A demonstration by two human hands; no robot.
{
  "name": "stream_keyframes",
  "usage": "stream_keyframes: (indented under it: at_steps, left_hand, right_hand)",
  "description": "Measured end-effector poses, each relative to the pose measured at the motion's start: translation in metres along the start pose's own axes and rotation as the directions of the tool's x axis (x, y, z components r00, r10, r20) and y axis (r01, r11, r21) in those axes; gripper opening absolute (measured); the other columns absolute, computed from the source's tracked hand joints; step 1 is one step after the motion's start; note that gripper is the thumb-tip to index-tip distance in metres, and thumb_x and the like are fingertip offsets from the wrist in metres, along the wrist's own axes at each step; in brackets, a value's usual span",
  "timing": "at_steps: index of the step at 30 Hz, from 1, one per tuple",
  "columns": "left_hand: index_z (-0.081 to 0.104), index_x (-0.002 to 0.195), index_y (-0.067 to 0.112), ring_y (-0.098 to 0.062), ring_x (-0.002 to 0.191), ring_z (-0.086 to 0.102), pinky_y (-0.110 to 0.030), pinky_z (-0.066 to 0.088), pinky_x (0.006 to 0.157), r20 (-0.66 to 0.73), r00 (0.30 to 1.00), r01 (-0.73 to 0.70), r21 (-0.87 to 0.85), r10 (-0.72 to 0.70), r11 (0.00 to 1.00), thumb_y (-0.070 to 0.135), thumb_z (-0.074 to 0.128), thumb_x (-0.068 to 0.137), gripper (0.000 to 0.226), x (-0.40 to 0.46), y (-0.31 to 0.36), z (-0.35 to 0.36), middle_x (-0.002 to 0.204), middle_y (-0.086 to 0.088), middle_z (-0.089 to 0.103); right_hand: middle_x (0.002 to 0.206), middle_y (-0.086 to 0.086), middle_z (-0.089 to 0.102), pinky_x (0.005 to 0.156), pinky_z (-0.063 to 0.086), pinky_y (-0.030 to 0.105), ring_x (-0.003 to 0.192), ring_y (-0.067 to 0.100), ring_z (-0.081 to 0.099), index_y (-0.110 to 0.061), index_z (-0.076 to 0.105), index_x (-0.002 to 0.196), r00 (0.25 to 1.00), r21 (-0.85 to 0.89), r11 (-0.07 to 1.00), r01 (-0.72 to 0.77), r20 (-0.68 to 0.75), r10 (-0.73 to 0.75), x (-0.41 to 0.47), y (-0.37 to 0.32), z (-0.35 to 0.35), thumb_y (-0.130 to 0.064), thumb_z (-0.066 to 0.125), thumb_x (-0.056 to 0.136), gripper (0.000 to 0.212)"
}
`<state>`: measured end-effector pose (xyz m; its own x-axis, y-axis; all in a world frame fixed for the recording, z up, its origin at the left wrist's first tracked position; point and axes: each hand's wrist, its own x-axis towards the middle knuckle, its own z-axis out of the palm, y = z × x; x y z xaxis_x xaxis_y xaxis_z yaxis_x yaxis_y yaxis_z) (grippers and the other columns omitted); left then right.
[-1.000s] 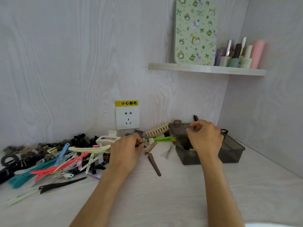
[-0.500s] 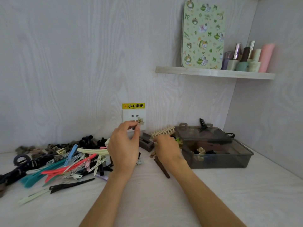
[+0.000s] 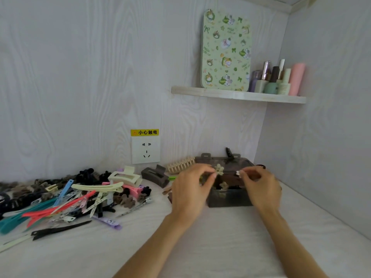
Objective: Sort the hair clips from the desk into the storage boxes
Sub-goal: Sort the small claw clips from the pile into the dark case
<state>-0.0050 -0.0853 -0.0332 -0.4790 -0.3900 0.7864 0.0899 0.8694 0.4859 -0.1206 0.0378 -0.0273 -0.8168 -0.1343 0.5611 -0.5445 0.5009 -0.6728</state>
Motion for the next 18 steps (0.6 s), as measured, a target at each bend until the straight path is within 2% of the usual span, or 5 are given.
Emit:
stream_keyframes:
  at_steps: [5, 7, 12, 15, 18]
  left_hand:
    - [0.071, 0.089, 0.03, 0.003, 0.078, 0.061, -0.033, 0.046, 0.092, 0.091, 0.985, 0.14, 0.065, -0.146, 0.988, 0.034, 0.067, 0.081, 0.011, 0.004, -0.005, 0.021, 0.083, 0.016, 0.07]
    - [0.072, 0.089, 0.029, 0.005, 0.078, 0.06, -0.034, 0.044, 0.098, 0.082, 0.982, 0.165, 0.086, -0.172, 0.983, 0.033, 0.067, 0.08, 0.011, 0.008, -0.014, 0.013, 0.083, 0.017, 0.071]
    - [0.073, 0.093, 0.026, -0.003, 0.091, 0.059, -0.025, 0.035, 0.099, 0.145, 0.985, 0.05, 0.268, -0.092, 0.962, 0.036, 0.052, 0.09, 0.024, 0.007, -0.02, 0.002, 0.093, 0.011, 0.071]
    - [0.071, 0.104, 0.023, -0.007, 0.108, 0.054, -0.025, 0.035, 0.099, 0.179, 0.98, 0.031, 0.283, -0.085, 0.959, 0.038, 0.041, 0.096, 0.034, 0.004, -0.016, 0.001, 0.109, 0.009, 0.068]
    - [0.066, 0.113, 0.026, -0.006, 0.111, 0.054, -0.024, 0.036, 0.098, 0.187, 0.981, -0.01, 0.28, -0.044, 0.96, 0.038, 0.041, 0.096, 0.032, 0.003, -0.021, -0.02, 0.116, 0.01, 0.065]
  right_hand:
    - [0.082, -0.006, 0.071, 0.082, 0.053, 0.033, 0.077, 0.009, 0.065, -0.023, 0.071, 0.087, 0.999, 0.094, 0.995, 0.045, 0.012, -0.046, -0.007, -0.004, 0.016, -0.029, 0.07, 0.079, 0.009]
    - [0.08, -0.007, 0.072, 0.092, 0.049, 0.041, 0.076, 0.007, 0.062, -0.026, 0.071, 0.085, 0.993, 0.076, 0.991, 0.11, 0.024, -0.112, -0.011, -0.006, 0.024, -0.031, 0.07, 0.079, 0.009]
    - [0.085, 0.0, 0.073, 0.105, 0.019, 0.029, 0.079, 0.0, 0.043, -0.019, 0.074, 0.09, 0.975, 0.001, 0.976, 0.219, 0.049, -0.219, -0.018, -0.012, 0.025, -0.027, 0.059, 0.089, 0.017]
    - [0.093, -0.001, 0.073, 0.107, 0.019, 0.03, 0.088, 0.003, 0.053, -0.019, 0.072, 0.095, 0.965, 0.024, 0.967, 0.252, 0.065, -0.253, -0.018, -0.011, 0.022, -0.023, 0.06, 0.088, 0.015]
    - [0.1, 0.002, 0.07, 0.106, 0.034, 0.04, 0.1, 0.02, 0.06, -0.019, 0.069, 0.101, 0.962, 0.033, 0.964, 0.264, 0.066, -0.266, -0.016, -0.011, 0.017, -0.02, 0.064, 0.084, 0.017]
